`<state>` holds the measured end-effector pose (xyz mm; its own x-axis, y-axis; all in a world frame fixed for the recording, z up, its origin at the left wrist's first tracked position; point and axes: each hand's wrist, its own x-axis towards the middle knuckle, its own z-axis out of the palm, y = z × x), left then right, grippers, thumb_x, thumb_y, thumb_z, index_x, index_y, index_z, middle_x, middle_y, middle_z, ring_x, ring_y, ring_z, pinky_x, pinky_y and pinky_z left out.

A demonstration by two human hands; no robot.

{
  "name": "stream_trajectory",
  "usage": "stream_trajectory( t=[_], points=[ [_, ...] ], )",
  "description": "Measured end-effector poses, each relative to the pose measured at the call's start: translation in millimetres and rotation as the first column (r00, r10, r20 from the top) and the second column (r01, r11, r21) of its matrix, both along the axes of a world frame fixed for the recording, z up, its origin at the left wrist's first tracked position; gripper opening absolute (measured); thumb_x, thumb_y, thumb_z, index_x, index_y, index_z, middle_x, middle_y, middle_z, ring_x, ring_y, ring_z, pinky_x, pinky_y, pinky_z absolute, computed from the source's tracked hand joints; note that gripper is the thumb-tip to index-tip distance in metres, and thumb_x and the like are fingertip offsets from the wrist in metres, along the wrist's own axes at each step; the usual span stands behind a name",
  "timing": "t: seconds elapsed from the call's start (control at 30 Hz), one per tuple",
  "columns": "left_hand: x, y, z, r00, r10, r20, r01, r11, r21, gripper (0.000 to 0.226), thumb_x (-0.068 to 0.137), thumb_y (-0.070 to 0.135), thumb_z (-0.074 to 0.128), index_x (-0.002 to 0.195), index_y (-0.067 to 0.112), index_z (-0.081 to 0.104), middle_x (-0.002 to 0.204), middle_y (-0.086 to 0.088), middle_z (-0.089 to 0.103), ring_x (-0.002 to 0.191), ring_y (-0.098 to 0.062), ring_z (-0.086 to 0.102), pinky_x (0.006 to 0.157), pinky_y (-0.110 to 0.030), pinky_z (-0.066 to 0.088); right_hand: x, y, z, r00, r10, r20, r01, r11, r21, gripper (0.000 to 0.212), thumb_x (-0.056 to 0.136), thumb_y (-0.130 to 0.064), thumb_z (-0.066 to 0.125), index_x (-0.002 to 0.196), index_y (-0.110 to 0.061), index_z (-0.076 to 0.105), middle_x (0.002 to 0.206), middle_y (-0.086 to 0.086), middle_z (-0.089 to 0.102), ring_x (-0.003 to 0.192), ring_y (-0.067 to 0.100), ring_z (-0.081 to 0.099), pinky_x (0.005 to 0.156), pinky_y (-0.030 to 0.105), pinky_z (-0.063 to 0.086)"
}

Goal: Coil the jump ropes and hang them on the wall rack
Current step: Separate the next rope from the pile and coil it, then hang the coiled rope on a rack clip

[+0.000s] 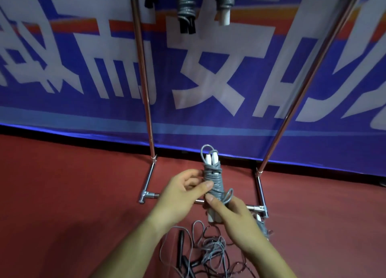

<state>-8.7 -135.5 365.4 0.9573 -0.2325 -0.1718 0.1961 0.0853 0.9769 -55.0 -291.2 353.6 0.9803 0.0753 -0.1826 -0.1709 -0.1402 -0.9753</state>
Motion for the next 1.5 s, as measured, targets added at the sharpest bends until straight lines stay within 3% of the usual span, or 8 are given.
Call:
stream_trajectory(
  t=[0.1, 0.23, 0.47, 0.63, 0.83, 1.1, 1.27, 1.5],
  points=[
    [2.7, -2.1, 12.1, 0.999, 0.011, 0.033, -0.011, 1.0, -0.01, 0.022, 0.083, 0.015, 0.078, 0.103, 0.014, 0.071, 0.093, -0.006, 0.078, 0.089, -0.013, 0.072, 0.083, -0.022, 0.054, 3.5, 1.8, 15.1, 0.996, -0.05, 0.076, 0.051, 0.999, -0.008, 0.055, 0.079, -0.061, 0.069, 0.102, -0.011, 0.07, 0.09, 0.014, 0.072, 0.076, 0.008, 0.06, 0.082, 0.048, 0.054],
    [6.5, -11.5, 37.7, 0.996, 0.061, 0.061, -0.058, 0.997, -0.047, 0.02, 0.088, 0.0, 0.07, 0.103, 0.013, 0.072, 0.096, -0.008, 0.079, 0.09, -0.015, 0.073, 0.081, -0.02, 0.053, 8.8, 7.1, 38.7, 0.97, -0.166, 0.175, 0.155, 0.985, 0.075, 0.036, 0.075, -0.051, 0.073, 0.093, -0.019, 0.071, 0.078, 0.016, 0.071, 0.067, 0.017, 0.063, 0.068, 0.035, 0.053],
    [38.0, -28.2, 137.4, 0.973, 0.118, 0.198, -0.082, 0.98, -0.181, 0.022, 0.088, 0.001, 0.069, 0.11, 0.006, 0.071, 0.099, -0.011, 0.078, 0.094, -0.02, 0.074, 0.078, -0.022, 0.056, 38.1, -3.9, 149.1, 0.909, -0.143, 0.392, 0.155, 0.988, 0.001, 0.037, 0.085, -0.058, 0.066, 0.115, -0.037, 0.064, 0.103, -0.005, 0.076, 0.097, 0.011, 0.072, 0.09, 0.033, 0.054],
    [66.4, -41.2, 217.6, 0.948, 0.129, 0.29, -0.064, 0.973, -0.221, 0.021, 0.092, 0.007, 0.067, 0.113, 0.008, 0.071, 0.102, -0.009, 0.078, 0.097, -0.02, 0.074, 0.082, -0.028, 0.058, 73.4, -21.5, 240.9, 0.888, -0.134, 0.439, 0.187, 0.979, -0.078, 0.015, 0.099, -0.033, 0.058, 0.101, -0.026, 0.071, 0.09, -0.009, 0.076, 0.086, 0.004, 0.071, 0.075, 0.017, 0.052],
    [107.2, -70.3, 274.3, 0.924, 0.183, 0.335, -0.115, 0.97, -0.212, 0.012, 0.093, 0.016, 0.069, 0.103, 0.02, 0.075, 0.098, -0.003, 0.079, 0.094, -0.019, 0.075, 0.083, -0.033, 0.058, 123.4, -45.3, 305.1, 0.891, -0.208, 0.405, 0.249, 0.967, -0.051, 0.016, 0.097, -0.034, 0.062, 0.1, -0.021, 0.071, 0.092, 0.002, 0.076, 0.088, 0.017, 0.073, 0.082, 0.041, 0.061],
    [168.2, -102.2, 324.6, 0.933, 0.195, 0.302, -0.157, 0.977, -0.147, 0.026, 0.095, 0.015, 0.068, 0.121, 0.015, 0.069, 0.106, -0.007, 0.075, 0.096, -0.022, 0.073, 0.072, -0.032, 0.061, 179.6, -63.9, 353.0, 0.861, -0.276, 0.428, 0.363, 0.922, -0.136, 0.025, 0.098, -0.038, 0.058, 0.11, -0.018, 0.067, 0.098, 0.001, 0.072, 0.089, 0.016, 0.069, 0.076, 0.034, 0.06],
    [194.1, -103.8, 339.3, 0.935, 0.195, 0.297, -0.197, 0.98, -0.026, 0.027, 0.094, 0.022, 0.07, 0.12, 0.016, 0.071, 0.106, -0.008, 0.074, 0.096, -0.025, 0.072, 0.079, -0.04, 0.063, 206.9, -65.4, 362.2, 0.876, -0.298, 0.379, 0.374, 0.916, -0.144, 0.025, 0.097, -0.037, 0.059, 0.106, -0.015, 0.067, 0.096, 0.007, 0.072, 0.08, 0.019, 0.068, 0.049, 0.024, 0.049],
    [209.1, -100.0, 334.7, 0.954, 0.138, 0.265, -0.177, 0.976, 0.128, 0.01, 0.094, 0.019, 0.069, 0.104, 0.017, 0.069, 0.094, -0.007, 0.072, 0.082, -0.021, 0.072, 0.054, -0.029, 0.058, 233.1, -68.0, 348.3, 0.918, -0.29, 0.27, 0.357, 0.902, -0.244, 0.026, 0.096, -0.037, 0.058, 0.103, -0.014, 0.067, 0.099, 0.012, 0.072, 0.09, 0.029, 0.071, 0.063, 0.033, 0.06]
  ],
)
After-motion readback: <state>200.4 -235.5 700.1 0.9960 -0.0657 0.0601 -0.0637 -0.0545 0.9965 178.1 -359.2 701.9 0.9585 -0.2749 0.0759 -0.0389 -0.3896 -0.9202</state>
